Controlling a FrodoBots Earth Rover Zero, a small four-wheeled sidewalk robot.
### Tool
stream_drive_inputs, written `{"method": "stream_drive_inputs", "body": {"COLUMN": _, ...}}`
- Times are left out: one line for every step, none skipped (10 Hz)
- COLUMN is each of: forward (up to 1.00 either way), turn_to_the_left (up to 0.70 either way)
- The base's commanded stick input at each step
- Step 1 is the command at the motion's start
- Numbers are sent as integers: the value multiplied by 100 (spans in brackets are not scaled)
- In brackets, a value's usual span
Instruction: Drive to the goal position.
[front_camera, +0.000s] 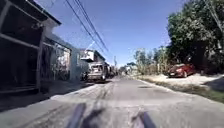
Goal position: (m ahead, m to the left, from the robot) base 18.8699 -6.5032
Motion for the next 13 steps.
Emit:
{"method": "stream_drive_inputs", "body": {"forward": 50, "turn_to_the_left": -50}}
{"method": "stream_drive_inputs", "body": {"forward": 50, "turn_to_the_left": -50}}
{"method": "stream_drive_inputs", "body": {"forward": 50, "turn_to_the_left": -36}}
{"method": "stream_drive_inputs", "body": {"forward": 50, "turn_to_the_left": 0}}
{"method": "stream_drive_inputs", "body": {"forward": 50, "turn_to_the_left": 0}}
{"method": "stream_drive_inputs", "body": {"forward": 50, "turn_to_the_left": 0}}
{"method": "stream_drive_inputs", "body": {"forward": 50, "turn_to_the_left": 0}}
{"method": "stream_drive_inputs", "body": {"forward": 50, "turn_to_the_left": 0}}
{"method": "stream_drive_inputs", "body": {"forward": 50, "turn_to_the_left": 0}}
{"method": "stream_drive_inputs", "body": {"forward": 50, "turn_to_the_left": 0}}
{"method": "stream_drive_inputs", "body": {"forward": 50, "turn_to_the_left": 0}}
{"method": "stream_drive_inputs", "body": {"forward": 50, "turn_to_the_left": 0}}
{"method": "stream_drive_inputs", "body": {"forward": 50, "turn_to_the_left": 0}}
